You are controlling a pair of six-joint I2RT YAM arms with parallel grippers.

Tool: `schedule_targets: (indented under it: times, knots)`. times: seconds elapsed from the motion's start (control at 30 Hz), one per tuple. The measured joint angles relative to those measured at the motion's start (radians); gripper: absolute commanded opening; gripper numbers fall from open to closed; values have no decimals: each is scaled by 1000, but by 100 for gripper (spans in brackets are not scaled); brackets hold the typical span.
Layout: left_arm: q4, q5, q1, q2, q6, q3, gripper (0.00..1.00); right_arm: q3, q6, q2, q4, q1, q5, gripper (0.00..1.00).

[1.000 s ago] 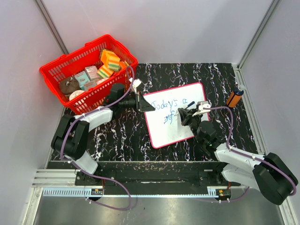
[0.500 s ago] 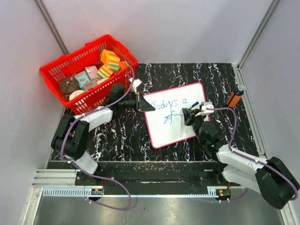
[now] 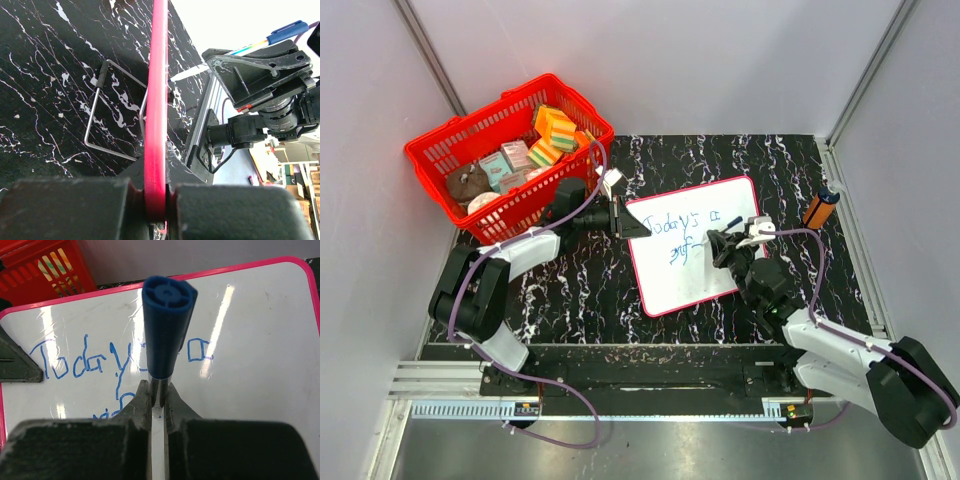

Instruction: Write a sentence on the whiteboard

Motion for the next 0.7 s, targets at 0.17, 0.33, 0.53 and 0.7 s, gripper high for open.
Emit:
schedule_targets:
  times: [0.17,0.33,0.53,0.7]
  knots:
    - [0,0,-1,0,0,0,0,9,-1,27,1,0,-3,0]
    - [0,0,-1,0,0,0,0,17,-1,30,4,0,-3,0]
    - [0,0,-1,0,0,0,0,31,-1,33,11,0,-3,0]
    - [0,0,-1,0,0,0,0,44,-1,64,30,0,-3,0]
